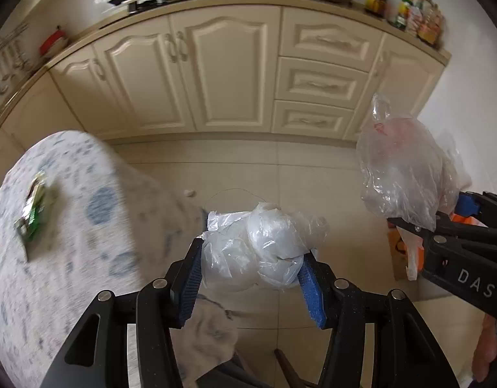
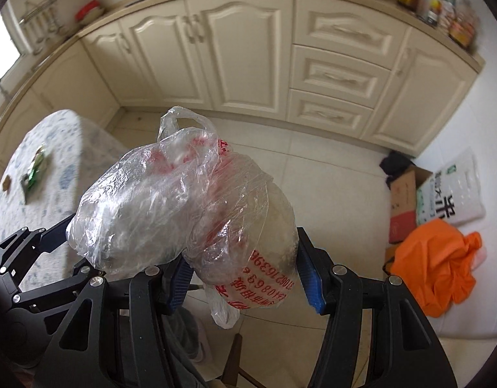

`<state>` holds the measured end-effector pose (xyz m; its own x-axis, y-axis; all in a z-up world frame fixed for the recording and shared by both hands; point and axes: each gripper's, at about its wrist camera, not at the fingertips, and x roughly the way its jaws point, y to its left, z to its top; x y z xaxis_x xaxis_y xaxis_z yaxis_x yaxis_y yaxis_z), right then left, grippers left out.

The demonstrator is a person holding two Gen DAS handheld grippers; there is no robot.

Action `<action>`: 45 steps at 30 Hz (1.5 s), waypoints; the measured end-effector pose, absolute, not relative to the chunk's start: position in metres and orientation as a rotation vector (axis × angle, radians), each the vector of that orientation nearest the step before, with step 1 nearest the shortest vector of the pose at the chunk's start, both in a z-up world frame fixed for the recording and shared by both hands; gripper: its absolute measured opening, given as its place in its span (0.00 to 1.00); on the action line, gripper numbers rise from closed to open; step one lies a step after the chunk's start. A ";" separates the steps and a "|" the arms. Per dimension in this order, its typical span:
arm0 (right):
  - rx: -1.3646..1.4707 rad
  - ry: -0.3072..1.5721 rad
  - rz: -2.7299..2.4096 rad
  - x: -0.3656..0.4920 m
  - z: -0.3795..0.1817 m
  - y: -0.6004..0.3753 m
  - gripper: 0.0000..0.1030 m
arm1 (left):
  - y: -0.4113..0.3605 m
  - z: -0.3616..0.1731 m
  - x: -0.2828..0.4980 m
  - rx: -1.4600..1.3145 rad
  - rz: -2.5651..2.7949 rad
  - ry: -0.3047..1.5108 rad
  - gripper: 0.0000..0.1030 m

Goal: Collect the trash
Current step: 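Carry both plastic bags in both tools over the blue bucket, then open both tools above the blue bucket to drop the bags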

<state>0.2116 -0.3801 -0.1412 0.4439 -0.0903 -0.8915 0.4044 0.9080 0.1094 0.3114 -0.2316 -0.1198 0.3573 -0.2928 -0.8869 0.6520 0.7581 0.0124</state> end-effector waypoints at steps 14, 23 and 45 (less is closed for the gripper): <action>0.479 1.139 -0.362 0.197 -0.187 -0.431 0.57 | -0.308 -0.158 0.330 0.496 -0.612 1.053 0.69; 0.459 1.155 -0.324 0.224 -0.196 -0.416 0.60 | -0.289 -0.167 0.343 0.473 -0.535 1.090 0.70; 0.315 1.131 -0.302 0.233 -0.159 -0.355 0.84 | -0.210 -0.128 0.336 0.356 -0.514 1.053 0.70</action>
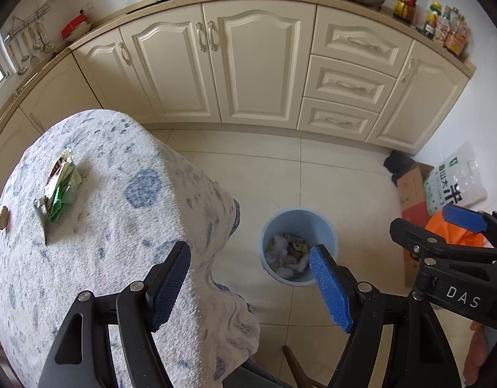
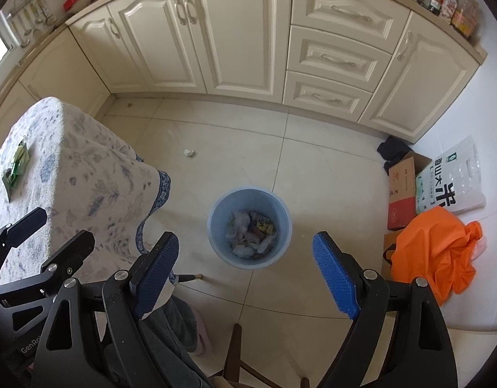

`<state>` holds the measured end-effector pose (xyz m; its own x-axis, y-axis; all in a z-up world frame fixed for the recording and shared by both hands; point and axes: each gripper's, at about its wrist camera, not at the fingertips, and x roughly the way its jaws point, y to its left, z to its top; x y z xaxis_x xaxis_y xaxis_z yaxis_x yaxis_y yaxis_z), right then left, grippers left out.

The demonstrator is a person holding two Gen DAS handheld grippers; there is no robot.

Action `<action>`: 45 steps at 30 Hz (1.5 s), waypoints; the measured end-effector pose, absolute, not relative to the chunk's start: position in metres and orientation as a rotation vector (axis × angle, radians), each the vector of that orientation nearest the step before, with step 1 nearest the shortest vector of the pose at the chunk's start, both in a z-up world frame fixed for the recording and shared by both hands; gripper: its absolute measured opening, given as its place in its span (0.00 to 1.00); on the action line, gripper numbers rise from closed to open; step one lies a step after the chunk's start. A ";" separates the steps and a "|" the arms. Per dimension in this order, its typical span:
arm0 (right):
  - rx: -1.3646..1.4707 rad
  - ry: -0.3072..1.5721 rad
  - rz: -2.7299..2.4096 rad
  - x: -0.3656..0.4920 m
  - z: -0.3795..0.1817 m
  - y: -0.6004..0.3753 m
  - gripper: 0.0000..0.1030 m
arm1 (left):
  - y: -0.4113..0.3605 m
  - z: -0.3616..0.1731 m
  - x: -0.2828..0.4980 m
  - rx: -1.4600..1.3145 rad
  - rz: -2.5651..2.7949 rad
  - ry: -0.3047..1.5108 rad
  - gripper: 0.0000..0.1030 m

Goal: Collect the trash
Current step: 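Open both tools above the blue bucket to drop the bags, then move both open tools back over the round table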

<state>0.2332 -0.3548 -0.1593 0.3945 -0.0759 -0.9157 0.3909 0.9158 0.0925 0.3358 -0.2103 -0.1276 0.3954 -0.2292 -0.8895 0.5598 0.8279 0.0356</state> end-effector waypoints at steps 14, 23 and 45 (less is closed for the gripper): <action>0.262 1.068 -0.231 0.228 -0.125 -0.311 0.84 | -0.132 -0.080 0.306 0.294 -0.470 0.975 0.75; 0.201 1.066 -0.139 0.246 -0.119 -0.264 0.84 | -0.079 -0.059 0.302 0.232 -0.383 0.952 0.78; 0.144 1.090 0.088 0.339 -0.112 -0.171 0.84 | 0.031 -0.057 0.413 0.030 -0.143 1.006 0.80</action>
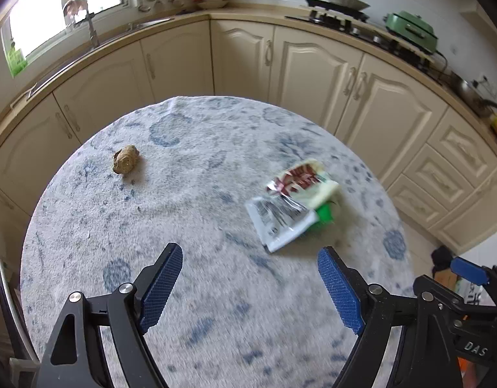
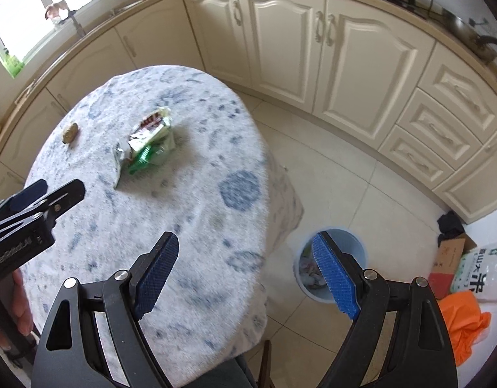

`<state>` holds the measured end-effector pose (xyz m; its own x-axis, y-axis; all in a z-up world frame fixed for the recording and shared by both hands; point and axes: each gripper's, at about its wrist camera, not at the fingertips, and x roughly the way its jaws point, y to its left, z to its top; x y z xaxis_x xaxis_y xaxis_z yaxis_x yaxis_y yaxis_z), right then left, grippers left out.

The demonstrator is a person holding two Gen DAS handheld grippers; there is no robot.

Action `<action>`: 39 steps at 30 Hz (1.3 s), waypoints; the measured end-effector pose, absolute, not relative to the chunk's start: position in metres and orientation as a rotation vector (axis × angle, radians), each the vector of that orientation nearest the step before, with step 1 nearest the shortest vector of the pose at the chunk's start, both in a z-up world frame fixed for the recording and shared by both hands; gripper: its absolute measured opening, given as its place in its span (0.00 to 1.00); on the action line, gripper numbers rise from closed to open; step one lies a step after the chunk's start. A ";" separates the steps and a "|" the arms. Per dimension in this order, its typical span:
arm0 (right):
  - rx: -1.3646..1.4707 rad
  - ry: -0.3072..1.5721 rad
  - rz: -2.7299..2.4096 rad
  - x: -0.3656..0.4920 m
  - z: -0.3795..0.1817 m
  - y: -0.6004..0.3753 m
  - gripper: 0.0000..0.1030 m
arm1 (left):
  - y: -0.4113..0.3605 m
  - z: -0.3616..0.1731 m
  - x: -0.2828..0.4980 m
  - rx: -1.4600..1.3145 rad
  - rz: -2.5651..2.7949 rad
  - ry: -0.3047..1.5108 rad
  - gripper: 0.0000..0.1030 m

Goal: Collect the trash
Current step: 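Move both open tools back over the round table, then grasp the white barcode slip with left tool while right tool grasps the rice package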

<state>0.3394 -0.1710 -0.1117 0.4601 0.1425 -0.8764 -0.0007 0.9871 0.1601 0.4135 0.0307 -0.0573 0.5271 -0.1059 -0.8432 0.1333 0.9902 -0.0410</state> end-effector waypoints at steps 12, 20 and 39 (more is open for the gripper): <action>0.153 1.111 0.139 0.411 -0.120 -0.143 0.85 | 0.035 -0.110 0.500 -0.096 -0.269 1.118 0.80; 0.172 1.141 0.129 0.425 -0.135 -0.145 0.85 | 0.039 -0.131 0.513 -0.128 -0.313 1.101 0.58; 0.061 1.186 0.224 0.471 -0.146 -0.078 0.85 | 0.093 -0.112 0.471 -0.127 -0.263 1.095 0.22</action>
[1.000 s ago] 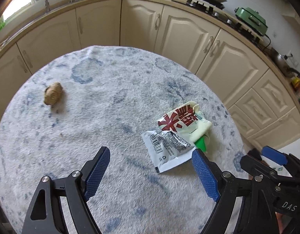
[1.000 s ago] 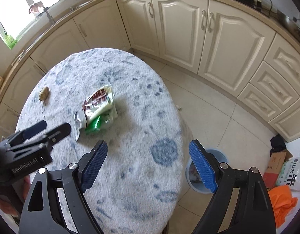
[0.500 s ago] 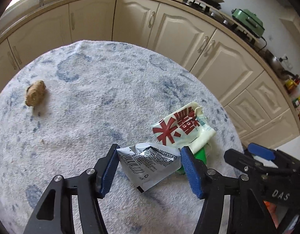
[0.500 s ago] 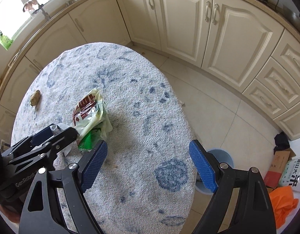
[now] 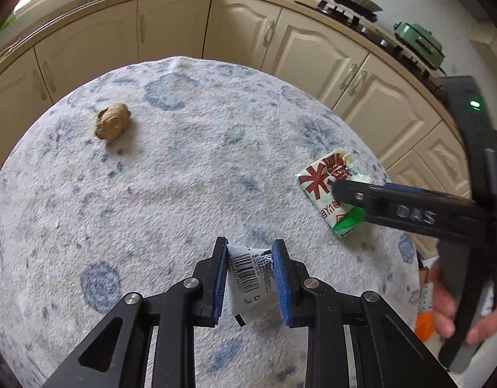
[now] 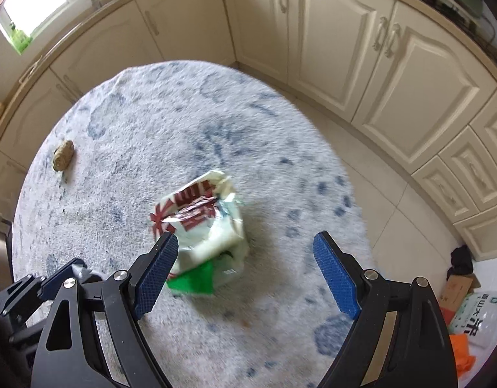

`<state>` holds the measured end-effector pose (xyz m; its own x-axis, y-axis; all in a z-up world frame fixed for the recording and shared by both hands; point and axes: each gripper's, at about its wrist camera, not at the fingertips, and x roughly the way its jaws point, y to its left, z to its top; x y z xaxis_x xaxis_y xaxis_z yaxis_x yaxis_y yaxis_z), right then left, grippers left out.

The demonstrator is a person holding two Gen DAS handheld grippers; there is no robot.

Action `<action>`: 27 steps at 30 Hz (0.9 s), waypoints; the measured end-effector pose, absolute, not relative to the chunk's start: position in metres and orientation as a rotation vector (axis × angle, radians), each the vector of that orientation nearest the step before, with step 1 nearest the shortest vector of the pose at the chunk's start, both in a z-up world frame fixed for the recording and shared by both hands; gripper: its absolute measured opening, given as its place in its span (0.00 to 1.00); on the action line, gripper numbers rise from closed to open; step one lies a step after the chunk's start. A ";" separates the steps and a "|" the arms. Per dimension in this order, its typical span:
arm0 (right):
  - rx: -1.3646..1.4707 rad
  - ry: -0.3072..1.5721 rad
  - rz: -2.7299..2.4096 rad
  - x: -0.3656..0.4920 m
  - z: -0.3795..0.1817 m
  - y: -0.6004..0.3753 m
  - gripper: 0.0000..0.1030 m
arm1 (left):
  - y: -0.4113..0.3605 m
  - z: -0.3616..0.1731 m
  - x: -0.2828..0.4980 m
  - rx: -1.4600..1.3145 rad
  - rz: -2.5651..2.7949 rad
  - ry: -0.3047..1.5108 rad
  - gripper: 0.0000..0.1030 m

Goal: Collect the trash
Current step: 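Grasp the white barcode slip with left tool while right tool grasps the rice package, then carry the barcode slip and rice package in both tools over the blue bucket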

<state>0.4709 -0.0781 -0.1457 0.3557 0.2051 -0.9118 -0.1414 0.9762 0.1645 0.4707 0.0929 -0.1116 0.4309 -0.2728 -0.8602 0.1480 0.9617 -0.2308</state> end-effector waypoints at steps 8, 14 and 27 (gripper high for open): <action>0.038 1.143 0.358 0.465 -0.147 -0.043 0.70 | 0.128 -0.104 0.450 -0.163 -0.209 1.079 0.22; 0.056 1.160 0.396 0.443 -0.144 -0.044 0.70 | 0.136 -0.093 0.435 -0.179 -0.208 1.054 0.22; 0.068 1.107 0.336 0.387 -0.116 -0.089 0.70 | 0.111 -0.061 0.394 -0.137 -0.287 0.998 0.22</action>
<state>0.3875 -0.0885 -0.1159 0.4025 0.2992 -0.8651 -0.2317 0.9476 0.2199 0.3940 0.1107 -0.0606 0.5085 -0.2998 -0.8072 0.1750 0.9539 -0.2440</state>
